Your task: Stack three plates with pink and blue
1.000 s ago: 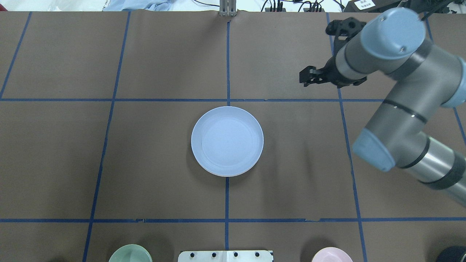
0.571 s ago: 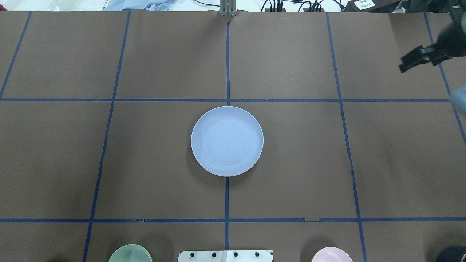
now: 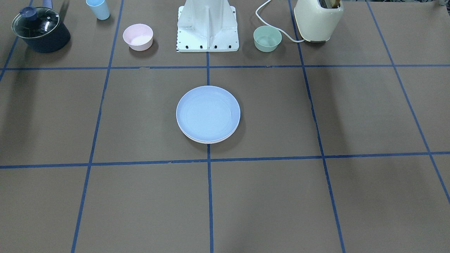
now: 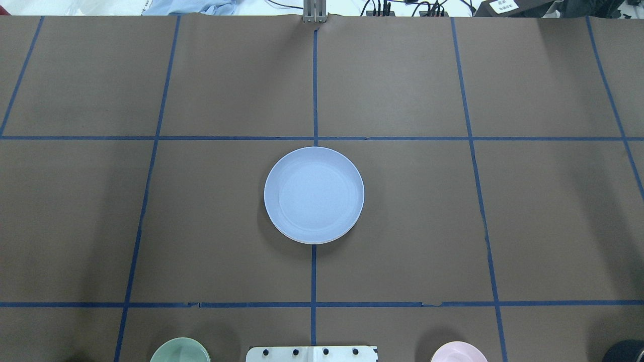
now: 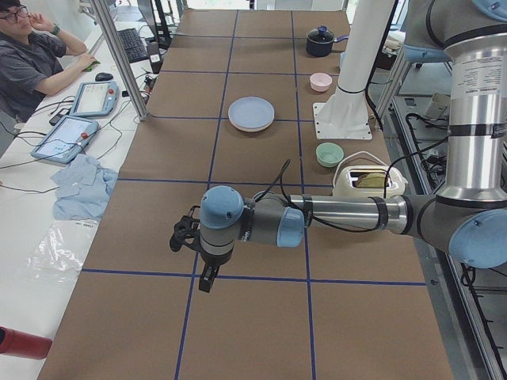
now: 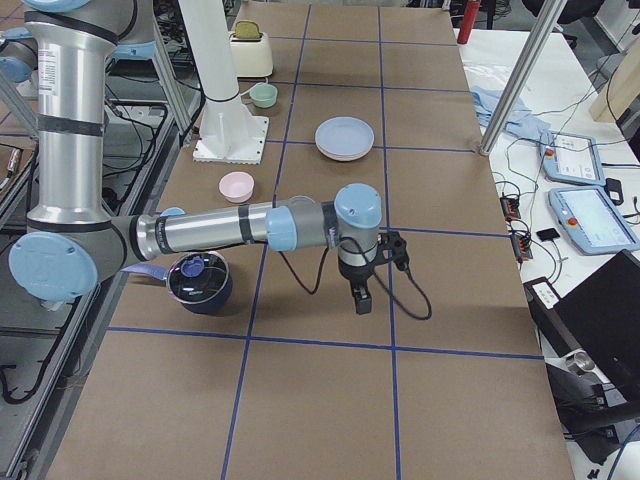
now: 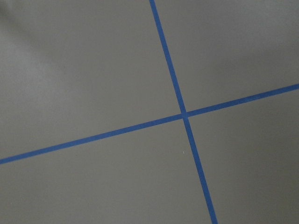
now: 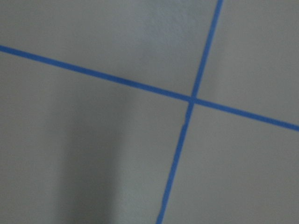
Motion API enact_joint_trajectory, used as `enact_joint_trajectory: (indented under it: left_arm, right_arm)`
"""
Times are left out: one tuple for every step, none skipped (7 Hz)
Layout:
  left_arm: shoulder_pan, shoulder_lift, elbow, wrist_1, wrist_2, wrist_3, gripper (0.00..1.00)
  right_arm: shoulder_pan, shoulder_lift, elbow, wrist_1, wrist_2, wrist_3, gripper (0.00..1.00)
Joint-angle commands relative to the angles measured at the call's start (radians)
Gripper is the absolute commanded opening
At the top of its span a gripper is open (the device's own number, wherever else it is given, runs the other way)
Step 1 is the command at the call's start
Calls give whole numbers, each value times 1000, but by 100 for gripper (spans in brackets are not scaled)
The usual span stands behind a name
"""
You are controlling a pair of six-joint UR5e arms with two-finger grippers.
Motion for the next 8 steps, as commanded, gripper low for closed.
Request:
enact_joint_trajectory:
  left_arm:
    - [4, 26, -4, -5, -5, 9, 100]
    - [4, 28, -6, -8, -7, 7, 100]
    - [1, 37, -27, 3, -8, 7, 100]
    - [0, 40, -30, 12, -8, 1, 100]
    - [-1, 40, -45, 73, -8, 4, 100]
    - [-1, 48, -64, 78, -7, 9, 100]
    - [-1, 55, -73, 69, -5, 10, 100]
    - [-1, 55, -75, 66, -5, 12, 100]
  right_arm:
    - [20, -33, -77, 12, 0, -4, 100]
    - [20, -36, -79, 63, -6, -7, 100]
    - [19, -27, -77, 66, -49, -2, 100]
    - [13, -27, -77, 66, -53, -2, 100]
    - [14, -29, -77, 66, -48, -1, 100]
    - [13, -29, -77, 66, -46, -2, 100]
    - [13, -29, -77, 66, -46, -2, 100]
    - [14, -30, -77, 68, -45, -4, 100]
